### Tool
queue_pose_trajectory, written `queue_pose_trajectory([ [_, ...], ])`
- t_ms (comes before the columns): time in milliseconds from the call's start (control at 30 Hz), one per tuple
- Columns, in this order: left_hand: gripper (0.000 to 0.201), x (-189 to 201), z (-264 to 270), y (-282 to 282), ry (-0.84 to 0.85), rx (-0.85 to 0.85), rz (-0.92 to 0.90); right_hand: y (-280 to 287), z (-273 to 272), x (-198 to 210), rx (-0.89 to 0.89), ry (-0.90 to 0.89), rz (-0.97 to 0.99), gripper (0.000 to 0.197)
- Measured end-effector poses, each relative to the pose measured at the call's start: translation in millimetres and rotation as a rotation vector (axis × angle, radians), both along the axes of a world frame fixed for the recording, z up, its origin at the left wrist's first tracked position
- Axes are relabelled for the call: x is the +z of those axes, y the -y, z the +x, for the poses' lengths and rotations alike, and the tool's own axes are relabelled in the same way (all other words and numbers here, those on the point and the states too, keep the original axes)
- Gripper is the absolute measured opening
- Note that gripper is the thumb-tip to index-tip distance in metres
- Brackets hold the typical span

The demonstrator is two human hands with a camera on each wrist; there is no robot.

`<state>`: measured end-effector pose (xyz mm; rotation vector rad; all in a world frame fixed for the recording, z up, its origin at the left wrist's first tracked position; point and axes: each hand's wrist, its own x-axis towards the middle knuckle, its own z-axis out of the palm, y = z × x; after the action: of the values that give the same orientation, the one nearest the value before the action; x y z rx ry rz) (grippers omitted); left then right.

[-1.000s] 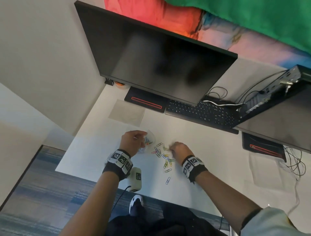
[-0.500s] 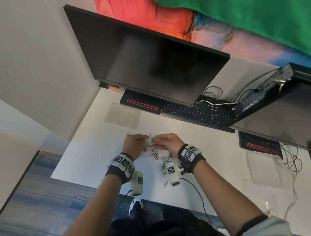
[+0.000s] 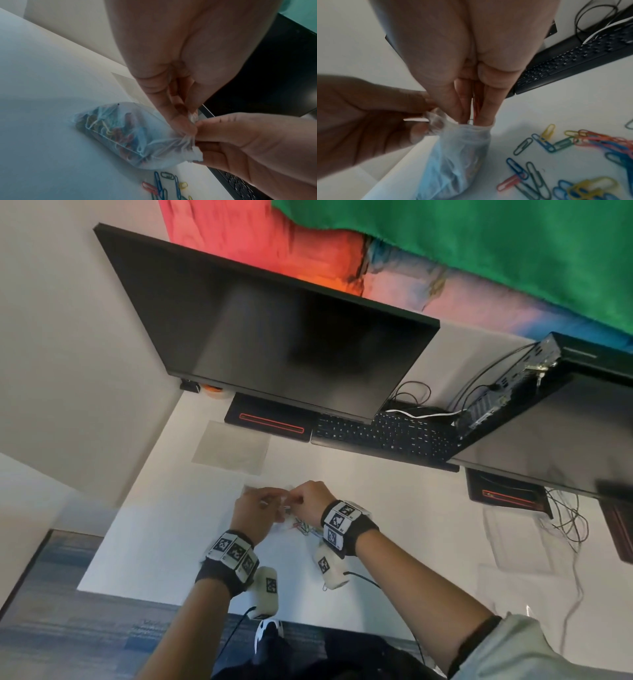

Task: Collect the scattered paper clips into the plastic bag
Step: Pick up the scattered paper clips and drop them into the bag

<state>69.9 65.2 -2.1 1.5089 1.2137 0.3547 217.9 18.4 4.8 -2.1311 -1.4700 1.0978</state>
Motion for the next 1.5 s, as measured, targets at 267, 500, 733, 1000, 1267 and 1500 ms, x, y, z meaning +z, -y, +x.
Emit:
queue_pose_trajectory([
  [267,0.026,-2.2,-7.3,-9.1,0.069,0.013,-0.045,29.7,34.2,-12.0,-0.39,-0.249,0.164,0.026],
  [500,0.029,-2.0,-22.5,-23.8,0.123,0.095,-0.044,43.9,51.3,-71.4,0.002,0.269,-0.233,0.061],
  [733,0.027,-7.3,-28.8,-26.0,0.129,0.128,-0.052,52.5,18.6,-82.3,0.499,0.49,-0.033,0.054],
  [1000,0.03,-8.1,-20.4,-16.8,0.127,0.118,-0.079,111.7,45.8,-85.6,0.716,0.622,-0.018,0.071],
  [1267,0.03,-5.2,-10.5,-3.3,0.068,0.058,-0.045,113.4,33.3,-89.6,0.559,0.583,0.031,0.063],
  [1500,0.034,-3.6,-6.8,1.4,0.046,0.031,-0.024,91.2,53.3,-71.4,-0.056,0.279,0.068,0.026],
])
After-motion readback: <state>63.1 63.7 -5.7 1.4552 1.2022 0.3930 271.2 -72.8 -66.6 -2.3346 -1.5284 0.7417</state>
